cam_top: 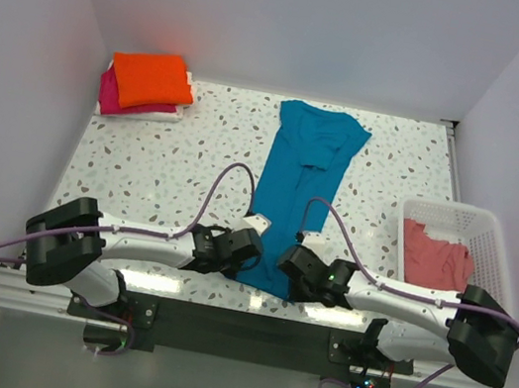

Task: Fold and stack the t-shirts
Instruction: Fold the tshirt

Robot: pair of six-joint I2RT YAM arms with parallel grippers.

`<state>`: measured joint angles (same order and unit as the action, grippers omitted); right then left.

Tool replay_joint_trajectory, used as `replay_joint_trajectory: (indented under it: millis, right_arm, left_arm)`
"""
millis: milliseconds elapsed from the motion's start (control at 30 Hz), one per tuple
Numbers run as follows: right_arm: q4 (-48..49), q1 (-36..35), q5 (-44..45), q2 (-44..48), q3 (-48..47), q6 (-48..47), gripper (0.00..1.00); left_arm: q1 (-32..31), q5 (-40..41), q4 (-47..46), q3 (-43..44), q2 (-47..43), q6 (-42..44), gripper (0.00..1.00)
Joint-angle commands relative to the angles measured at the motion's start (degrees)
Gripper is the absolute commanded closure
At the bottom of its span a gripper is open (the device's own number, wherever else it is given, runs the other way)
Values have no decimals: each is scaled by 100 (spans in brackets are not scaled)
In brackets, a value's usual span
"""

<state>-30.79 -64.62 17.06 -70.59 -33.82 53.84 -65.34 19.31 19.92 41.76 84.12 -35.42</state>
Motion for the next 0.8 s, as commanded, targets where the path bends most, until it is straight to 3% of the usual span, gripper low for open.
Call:
replay_joint_trajectory:
  millis: [0,267,767]
  right_arm:
    - [143,-51,113,133,121,267,76]
    - [55,-51,175,431,323,469,98]
    - [-60,-51,70,1372,982,812,100]
  left_arm:
    - [-31,55,-76,-53,-44,-79,80]
    - [-23,99,-24,-203,-299,-263,99]
    - [-31,-181,-207,-792,-765,-817,100]
